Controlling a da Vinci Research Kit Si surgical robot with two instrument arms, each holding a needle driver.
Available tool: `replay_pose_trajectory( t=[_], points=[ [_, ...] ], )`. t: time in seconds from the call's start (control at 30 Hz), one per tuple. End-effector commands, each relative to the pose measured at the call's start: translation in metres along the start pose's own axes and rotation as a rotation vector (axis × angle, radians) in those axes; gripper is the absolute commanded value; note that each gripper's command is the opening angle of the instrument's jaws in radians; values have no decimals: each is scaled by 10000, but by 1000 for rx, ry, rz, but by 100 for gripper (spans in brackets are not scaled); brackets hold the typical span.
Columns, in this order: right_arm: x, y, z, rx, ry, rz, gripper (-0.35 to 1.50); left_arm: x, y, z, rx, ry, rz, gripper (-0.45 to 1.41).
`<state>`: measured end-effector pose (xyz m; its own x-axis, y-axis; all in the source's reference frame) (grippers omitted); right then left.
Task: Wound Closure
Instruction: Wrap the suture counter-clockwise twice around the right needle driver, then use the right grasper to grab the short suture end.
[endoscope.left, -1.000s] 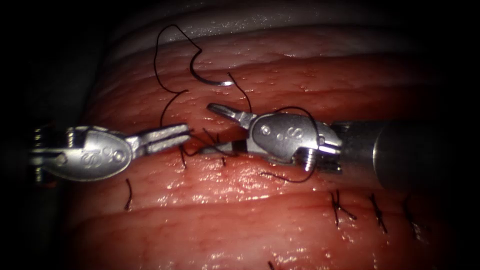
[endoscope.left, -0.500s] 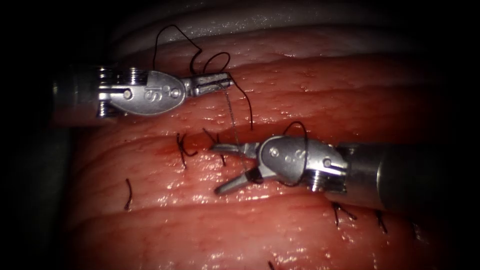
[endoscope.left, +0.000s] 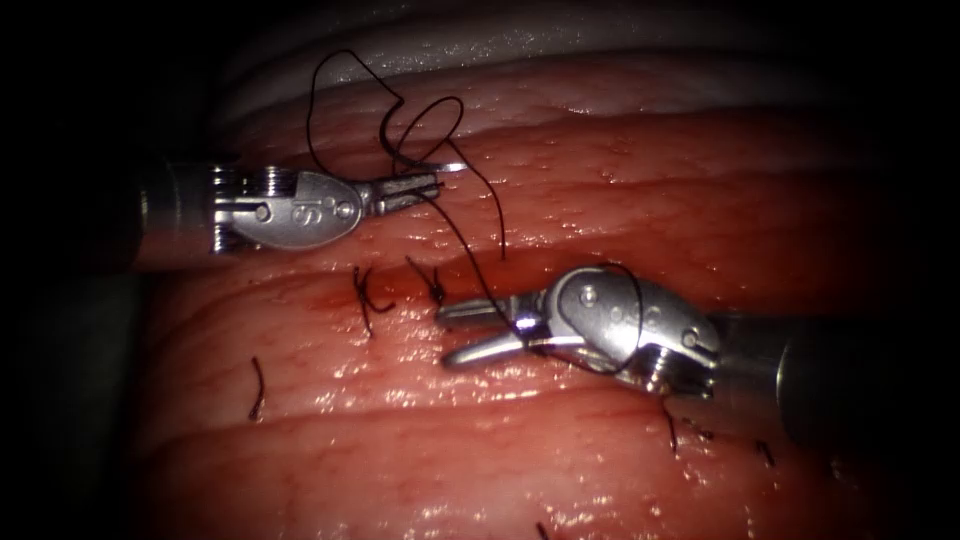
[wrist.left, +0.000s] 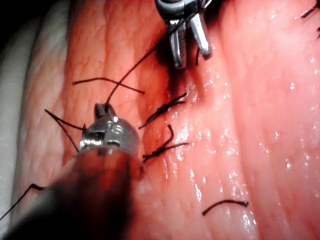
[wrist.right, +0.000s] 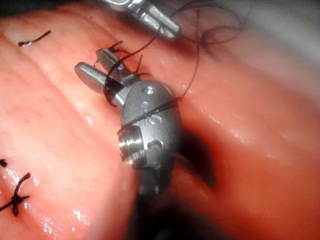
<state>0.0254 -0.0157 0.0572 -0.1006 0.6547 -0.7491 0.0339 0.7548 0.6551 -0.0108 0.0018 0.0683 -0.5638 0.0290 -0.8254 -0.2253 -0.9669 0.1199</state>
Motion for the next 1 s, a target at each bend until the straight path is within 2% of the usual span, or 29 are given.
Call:
replay_pose_trajectory(
  t=[0.03, 0.17, 0.27, 0.43, 0.47, 0.5, 0.53, 0.57, 0.6, 0.63, 0.67, 0.7, 0.73, 0.77, 0.87, 0.93, 0.97, 1.0],
  points=[
    [-6, 3, 12, -11, 57, 18, 26, -2, 8, 6, 2, -5, 6, -45],
    [-5, 12, 13, -128, 179, 25, 31, 3, 41, -7, 10, -22, 19, -45],
    [-8, 23, 11, -240, 219, 31, 29, 19, 63, -18, 6, -2, 22, -45],
    [-9, 31, 5, -381, 202, -40, 27, 40, 80, -30, 2, 11, 28, -45],
    [-9, 32, 2, -436, 185, -80, 27, 48, 86, -34, 2, 14, 31, -45],
    [-9, 32, 2, -436, 185, -80, 27, 48, 86, -34, 2, 14, 31, -45],
    [-8, 32, 1, -472, 179, -92, 38, 54, 91, -37, 1, 20, 33, -45],
    [-8, 31, 0, -489, 164, -106, 39, 58, 93, -39, 0, 22, 34, -45],
    [-7, 30, -1, -501, 137, -121, 38, 62, 95, -41, 0, 22, 34, -45],
    [-6, 27, -4, -513, 118, -141, 21, 65, 96, -43, 0, 22, 34, -45],
    [-6, 27, -5, -522, 114, -148, 21, 67, 96, -44, -1, 23, 34, -45],
    [-4, 25, -7, -542, 108, -150, 24, 70, 98, -46, -1, 23, 34, -45],
    [-4, 23, -6, -560, 104, -155, 38, 72, 98, -47, -1, 23, 34, -45],
    [-4, 22, -6, -570, 105, -157, 43, 74, 98, -48, -1, 22, 27, -45],
    [-3, 16, -2, -610, 112, -163, 46, 78, 96, -48, -3, 24, 35, -45],
    [2, 14, 0, -671, 119, -165, 64, 79, 92, -47, -2, 12, 37, -45],
    [2, 14, 0, -671, 119, -165, 64, 79, 92, -47, -2, 12, 37, -45],
    [8, 14, 1, -722, 114, -164, 68, 78, 87, -46, 8, 8, 32, -45]
  ],
)
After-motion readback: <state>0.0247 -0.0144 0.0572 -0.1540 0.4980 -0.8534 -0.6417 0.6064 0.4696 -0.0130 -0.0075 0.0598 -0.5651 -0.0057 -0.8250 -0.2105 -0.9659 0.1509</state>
